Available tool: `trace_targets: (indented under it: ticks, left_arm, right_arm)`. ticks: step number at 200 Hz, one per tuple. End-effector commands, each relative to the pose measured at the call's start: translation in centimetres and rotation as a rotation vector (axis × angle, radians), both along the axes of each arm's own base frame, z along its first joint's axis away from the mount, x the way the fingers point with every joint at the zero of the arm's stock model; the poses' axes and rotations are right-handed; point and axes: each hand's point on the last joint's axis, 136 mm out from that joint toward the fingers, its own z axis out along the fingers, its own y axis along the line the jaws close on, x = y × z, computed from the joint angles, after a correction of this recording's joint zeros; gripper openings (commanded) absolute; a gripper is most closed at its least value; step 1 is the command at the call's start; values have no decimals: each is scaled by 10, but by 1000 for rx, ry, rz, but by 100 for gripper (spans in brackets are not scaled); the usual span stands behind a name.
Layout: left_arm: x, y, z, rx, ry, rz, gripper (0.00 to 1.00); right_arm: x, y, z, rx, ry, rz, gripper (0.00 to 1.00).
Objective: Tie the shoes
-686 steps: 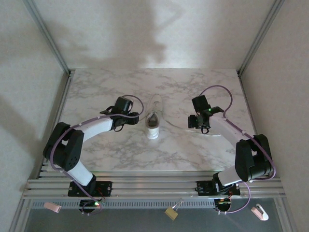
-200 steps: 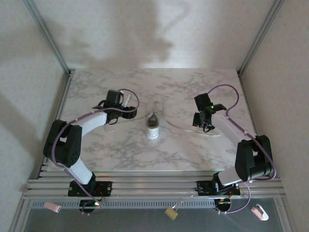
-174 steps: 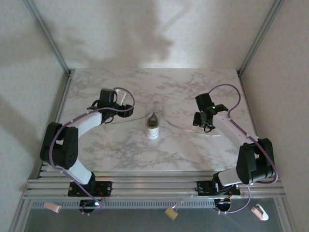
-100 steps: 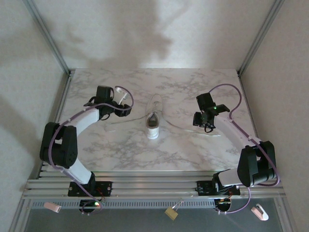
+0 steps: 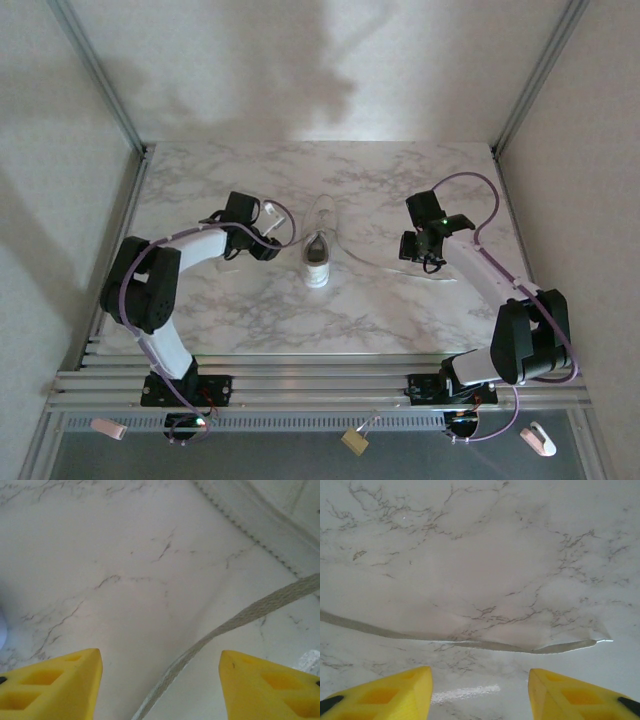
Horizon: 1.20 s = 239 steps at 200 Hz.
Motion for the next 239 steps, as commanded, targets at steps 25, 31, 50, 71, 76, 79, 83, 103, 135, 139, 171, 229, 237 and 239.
trace_targets:
  ticks: [25,31,50,71,76,79,83,103,135,139,171,229,237,239]
  left_arm:
    - [-7,-7,-17,66,29,-65,62]
    - [-8,-8,-21,72,40,-70,62]
    - [-7,-9,-29,93,65,-77,62]
    - [-2,-12,-32,117,67,-90,62]
    - [-1,-12,-32,119,65,-92,62]
    - [-1,-12,-32,119,65,-92,62]
    - [0,-13,-31,119,62,-93,61]
    - [1,-14,-32,121,69,-100,55]
    - [-4,-17,-39,122,103,-116,36]
    - [-5,-18,-40,122,108,-117,32]
    - [-6,-24,-33,102,84,-121,0]
    - [4,-41,71,-201,-237,11,0]
    - [2,-44,86,-266,-268,29,0]
    - [1,-45,89,-281,-271,32,0]
  right_arm:
    - [-1,-3,1,-4,11,-21,54]
    - [-1,-5,2,-12,10,-25,54]
    - [-4,-16,2,-69,18,-52,54]
    - [-6,-22,0,-102,26,-62,54]
    - [-7,-22,-1,-100,28,-61,54]
    - [-7,-22,-2,-99,29,-60,54]
    - [-7,-21,-1,-96,26,-59,54]
    - [-7,-19,-2,-83,23,-62,54]
    - [-7,-19,-3,-85,26,-57,54]
    - [-7,-20,-3,-86,26,-56,54]
    - [-7,-28,-3,-127,16,-93,56]
    - [-12,-68,-4,-281,-13,-282,60]
    - [-14,-71,-6,-285,-15,-305,60]
    - [-14,-71,-7,-284,-15,-308,61]
